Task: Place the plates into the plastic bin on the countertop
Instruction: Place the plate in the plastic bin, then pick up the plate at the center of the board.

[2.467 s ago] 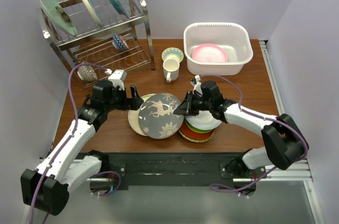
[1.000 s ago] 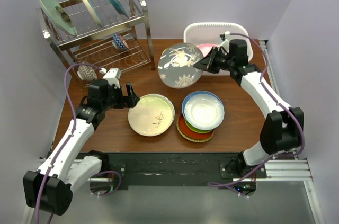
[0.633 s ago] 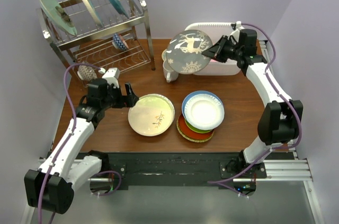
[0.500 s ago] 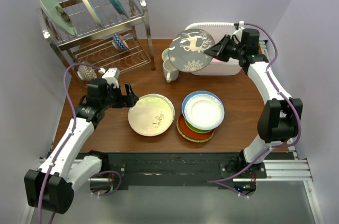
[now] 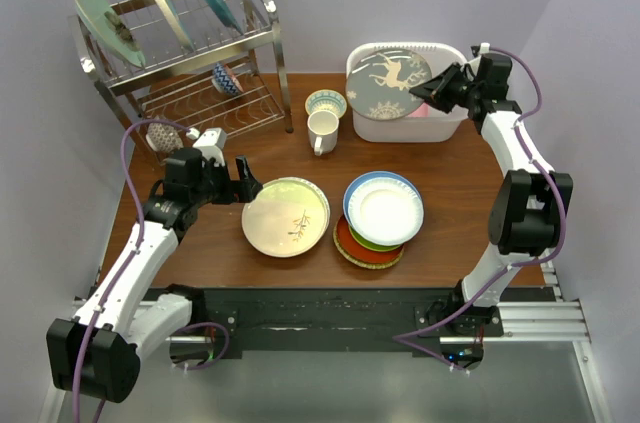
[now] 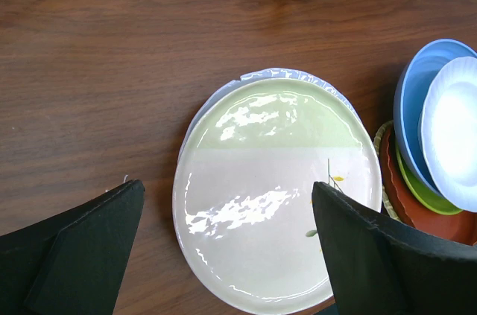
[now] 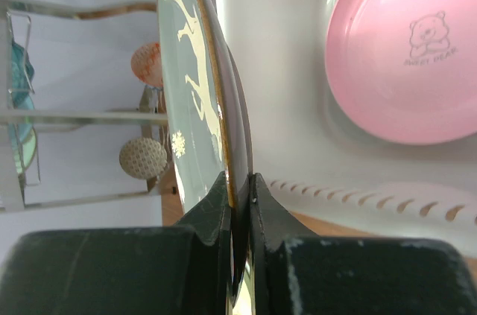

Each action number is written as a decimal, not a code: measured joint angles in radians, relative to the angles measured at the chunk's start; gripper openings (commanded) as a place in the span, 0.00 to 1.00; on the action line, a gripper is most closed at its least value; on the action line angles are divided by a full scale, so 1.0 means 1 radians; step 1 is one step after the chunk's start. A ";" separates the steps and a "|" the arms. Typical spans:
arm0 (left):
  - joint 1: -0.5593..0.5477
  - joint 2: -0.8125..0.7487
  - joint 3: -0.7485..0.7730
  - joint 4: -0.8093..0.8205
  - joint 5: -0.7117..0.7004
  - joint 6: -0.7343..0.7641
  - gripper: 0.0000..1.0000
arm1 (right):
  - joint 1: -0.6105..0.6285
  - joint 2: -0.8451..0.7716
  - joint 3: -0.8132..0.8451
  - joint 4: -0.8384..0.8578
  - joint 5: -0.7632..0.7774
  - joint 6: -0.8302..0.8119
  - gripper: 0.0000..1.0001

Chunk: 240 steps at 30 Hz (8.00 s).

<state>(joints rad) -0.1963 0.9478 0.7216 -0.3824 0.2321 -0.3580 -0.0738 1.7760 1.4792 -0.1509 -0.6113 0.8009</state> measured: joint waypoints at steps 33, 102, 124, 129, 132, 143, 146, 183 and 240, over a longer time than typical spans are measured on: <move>0.041 0.031 -0.017 0.023 0.075 0.000 1.00 | -0.025 0.289 0.213 0.042 0.103 0.057 0.00; 0.072 0.052 -0.018 0.027 0.106 0.000 1.00 | -0.007 0.115 0.136 -0.079 0.333 -0.149 0.75; 0.072 0.052 -0.030 0.029 0.107 0.000 1.00 | 0.117 -0.270 -0.088 -0.002 0.307 -0.148 0.82; 0.072 0.052 -0.030 0.029 0.107 0.000 1.00 | 0.184 -0.328 -0.146 0.006 0.305 -0.158 0.81; 0.072 0.052 -0.030 0.029 0.106 0.000 1.00 | 0.218 -0.347 -0.203 0.008 0.304 -0.159 0.80; 0.072 0.056 -0.030 0.029 0.097 0.000 1.00 | 0.418 -0.356 -0.388 0.010 0.306 -0.159 0.73; 0.072 0.065 -0.030 0.027 0.084 -0.001 0.99 | 0.483 -0.351 -0.407 0.010 0.306 -0.159 0.71; 0.072 0.289 -0.030 -0.009 0.056 -0.017 0.98 | 0.724 -0.183 -0.593 0.098 0.322 -0.147 0.47; 0.072 0.299 -0.030 -0.008 0.085 -0.017 0.82 | 0.800 -0.111 -0.628 0.288 0.274 -0.024 0.33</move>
<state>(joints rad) -0.1242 1.2465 0.6914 -0.3904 0.3176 -0.3748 0.7258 1.6646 0.8509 0.1371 -0.3370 0.7765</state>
